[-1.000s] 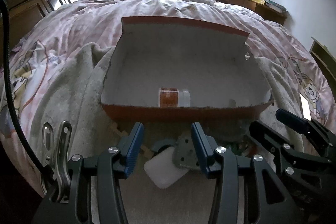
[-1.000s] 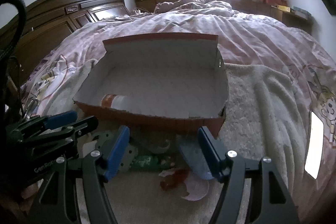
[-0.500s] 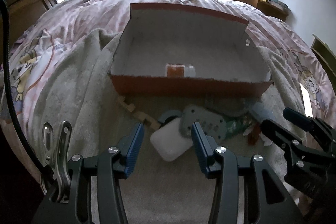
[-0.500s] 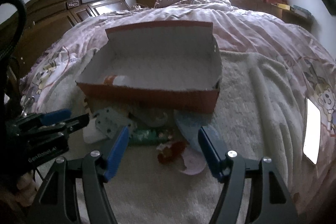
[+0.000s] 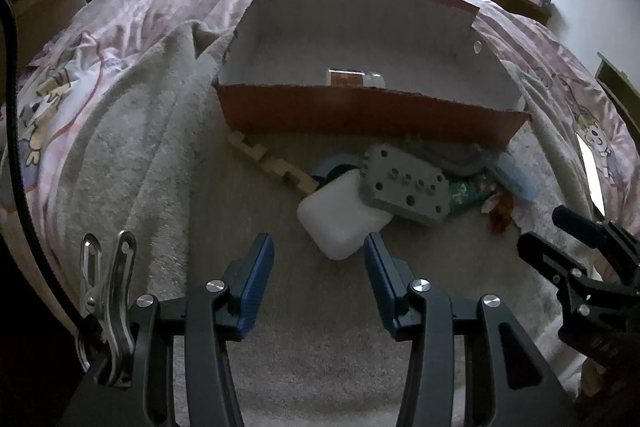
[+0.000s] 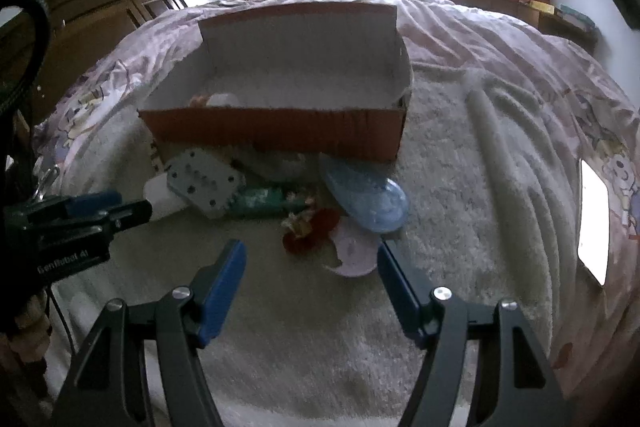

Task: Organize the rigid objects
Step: 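Move the left gripper toward the white earbud case, then close the left gripper on the white earbud case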

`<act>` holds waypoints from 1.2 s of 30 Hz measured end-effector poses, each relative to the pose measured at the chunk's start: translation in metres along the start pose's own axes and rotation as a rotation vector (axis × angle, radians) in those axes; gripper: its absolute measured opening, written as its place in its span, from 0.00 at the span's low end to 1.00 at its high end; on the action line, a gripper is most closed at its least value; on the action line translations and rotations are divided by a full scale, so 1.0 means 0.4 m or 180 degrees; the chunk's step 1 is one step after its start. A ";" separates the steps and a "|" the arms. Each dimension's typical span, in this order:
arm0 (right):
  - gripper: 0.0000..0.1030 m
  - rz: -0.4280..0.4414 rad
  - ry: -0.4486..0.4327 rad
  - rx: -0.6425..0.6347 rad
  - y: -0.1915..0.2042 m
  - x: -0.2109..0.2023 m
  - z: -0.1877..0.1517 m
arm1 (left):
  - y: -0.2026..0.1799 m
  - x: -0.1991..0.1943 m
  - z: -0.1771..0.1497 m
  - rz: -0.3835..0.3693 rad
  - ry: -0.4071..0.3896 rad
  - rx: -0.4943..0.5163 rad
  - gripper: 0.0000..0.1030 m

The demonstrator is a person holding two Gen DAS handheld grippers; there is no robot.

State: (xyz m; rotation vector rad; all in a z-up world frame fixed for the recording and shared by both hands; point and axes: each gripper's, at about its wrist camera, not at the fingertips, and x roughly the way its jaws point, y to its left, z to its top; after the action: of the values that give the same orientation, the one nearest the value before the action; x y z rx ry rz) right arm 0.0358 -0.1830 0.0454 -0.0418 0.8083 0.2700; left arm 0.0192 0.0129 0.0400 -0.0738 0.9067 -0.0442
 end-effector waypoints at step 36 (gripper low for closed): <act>0.70 0.0116 0.0207 0.0254 -0.035 0.042 -0.035 | -0.068 0.103 0.060 -0.0090 -0.0081 0.0421 0.46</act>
State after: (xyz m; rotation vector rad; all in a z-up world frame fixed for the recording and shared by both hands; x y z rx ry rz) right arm 0.0407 -0.1947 0.0227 0.0394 0.8845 0.2718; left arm 0.0634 -0.0161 0.0247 0.0360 0.8754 -0.1291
